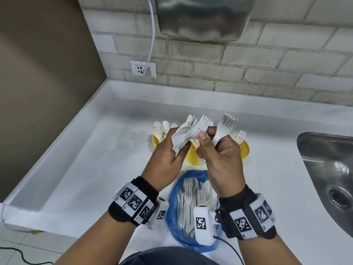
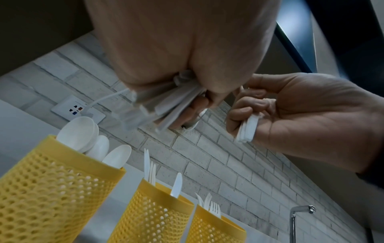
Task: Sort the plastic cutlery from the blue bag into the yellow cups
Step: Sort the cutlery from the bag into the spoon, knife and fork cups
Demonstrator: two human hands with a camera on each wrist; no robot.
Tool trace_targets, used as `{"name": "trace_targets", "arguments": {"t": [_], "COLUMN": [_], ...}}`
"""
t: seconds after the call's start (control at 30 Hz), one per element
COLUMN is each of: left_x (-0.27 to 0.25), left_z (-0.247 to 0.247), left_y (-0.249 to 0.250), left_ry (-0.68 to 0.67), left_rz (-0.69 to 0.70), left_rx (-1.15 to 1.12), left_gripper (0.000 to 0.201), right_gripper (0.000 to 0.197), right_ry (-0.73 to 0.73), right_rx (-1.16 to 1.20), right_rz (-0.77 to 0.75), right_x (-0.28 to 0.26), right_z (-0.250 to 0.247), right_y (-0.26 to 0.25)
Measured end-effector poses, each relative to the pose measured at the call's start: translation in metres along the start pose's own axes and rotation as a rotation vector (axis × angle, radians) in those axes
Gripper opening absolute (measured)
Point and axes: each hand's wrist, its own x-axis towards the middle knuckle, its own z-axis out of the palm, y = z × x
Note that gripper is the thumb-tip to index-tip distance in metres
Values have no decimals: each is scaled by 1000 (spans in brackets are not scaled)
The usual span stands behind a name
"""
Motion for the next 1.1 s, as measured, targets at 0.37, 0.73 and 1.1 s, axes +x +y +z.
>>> {"name": "trace_targets", "arguments": {"t": [0.37, 0.73, 1.1], "left_x": [0, -8, -8], "left_z": [6, 23, 22], "left_y": [-2, 7, 8], "left_ry": [-10, 20, 12], "left_rz": [-53, -71, -153], "left_rx": [13, 166, -82], "left_gripper": [38, 49, 37], "right_gripper": [24, 34, 28], "right_ry": [86, 113, 236], "right_rx": [185, -17, 718], "right_rz": [38, 81, 313], "right_x": [11, 18, 44], "right_z": [5, 15, -16], "right_y": [-2, 6, -22]}}
